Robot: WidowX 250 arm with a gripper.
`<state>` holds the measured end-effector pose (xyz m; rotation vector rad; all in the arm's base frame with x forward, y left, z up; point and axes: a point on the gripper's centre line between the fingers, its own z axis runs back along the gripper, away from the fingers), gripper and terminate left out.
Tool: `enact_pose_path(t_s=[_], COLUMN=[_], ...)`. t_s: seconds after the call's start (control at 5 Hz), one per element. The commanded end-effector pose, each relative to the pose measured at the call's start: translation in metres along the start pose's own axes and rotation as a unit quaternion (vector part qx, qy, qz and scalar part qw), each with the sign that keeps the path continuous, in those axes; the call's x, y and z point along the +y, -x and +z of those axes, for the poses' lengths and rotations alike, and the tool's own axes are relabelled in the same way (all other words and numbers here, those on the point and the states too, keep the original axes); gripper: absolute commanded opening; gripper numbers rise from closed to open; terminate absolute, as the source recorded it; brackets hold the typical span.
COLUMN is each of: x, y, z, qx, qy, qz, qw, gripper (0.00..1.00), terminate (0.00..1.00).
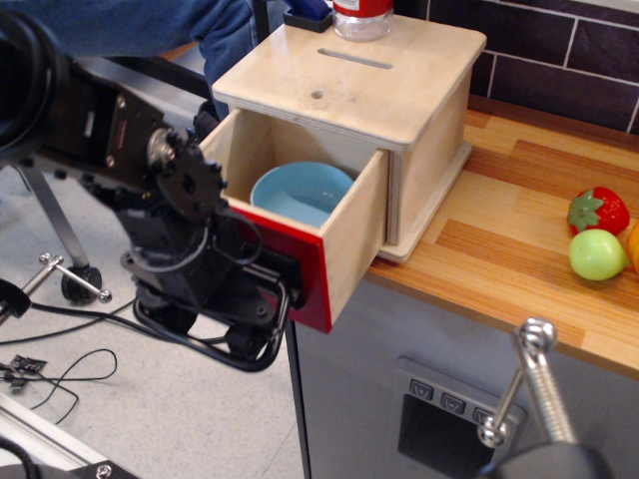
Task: Open drawer of box
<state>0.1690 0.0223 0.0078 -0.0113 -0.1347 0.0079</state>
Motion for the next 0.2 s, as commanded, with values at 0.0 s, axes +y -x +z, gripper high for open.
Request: enact_pose_path(t_s=[0.0], x=[-0.0005], y=[0.0205], z=[0.0041], qx=[0.05], qy=[0.022], qz=[-0.019], qw=[0.9983], gripper=[1.0], terminate=[1.0])
